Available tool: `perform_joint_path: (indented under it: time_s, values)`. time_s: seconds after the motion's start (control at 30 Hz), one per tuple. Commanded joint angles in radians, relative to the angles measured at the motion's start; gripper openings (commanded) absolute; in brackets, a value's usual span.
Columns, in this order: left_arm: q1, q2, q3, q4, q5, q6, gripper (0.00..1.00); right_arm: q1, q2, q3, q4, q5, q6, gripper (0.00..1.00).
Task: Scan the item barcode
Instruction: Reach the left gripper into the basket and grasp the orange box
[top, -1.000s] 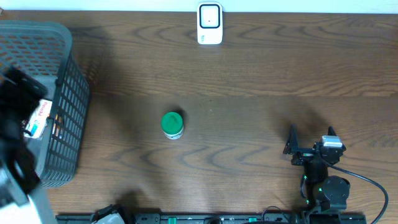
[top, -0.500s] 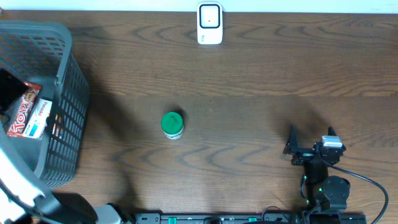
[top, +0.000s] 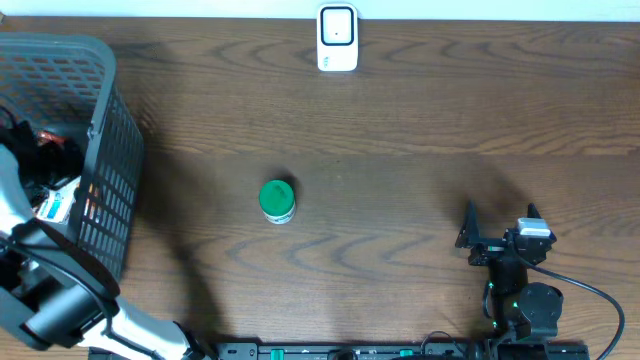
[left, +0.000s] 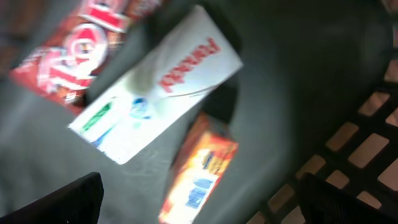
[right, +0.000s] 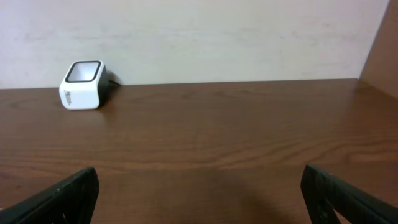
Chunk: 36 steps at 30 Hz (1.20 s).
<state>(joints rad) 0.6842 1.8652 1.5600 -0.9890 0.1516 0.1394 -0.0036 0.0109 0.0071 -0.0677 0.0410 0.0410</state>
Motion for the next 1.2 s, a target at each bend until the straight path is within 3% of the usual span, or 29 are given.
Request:
perform_joint_path:
  time_s: [0.0,0.53,0.8,1.03,1.17]
  values:
    - [-0.023,0.043,-0.002,-0.013,0.02,0.052,0.98,-0.002,-0.004,-0.002,-0.003,0.006,-0.005,0.99]
    - [-0.024,0.082,-0.108,0.018,-0.031,0.065,0.96,-0.002,-0.004,-0.002,-0.003,0.006,-0.005,0.99]
    - [-0.025,0.082,-0.192,0.08,-0.028,0.042,0.64,-0.002,-0.004,-0.002,-0.003,0.006,-0.005,0.99]
    - [-0.025,0.082,-0.193,0.082,-0.029,0.043,0.49,-0.002,-0.004,-0.002,-0.003,0.006,-0.005,0.99]
    - [-0.025,0.074,-0.161,0.062,-0.029,0.042,0.34,-0.002,-0.004,-0.002,-0.003,0.006,-0.005,0.99]
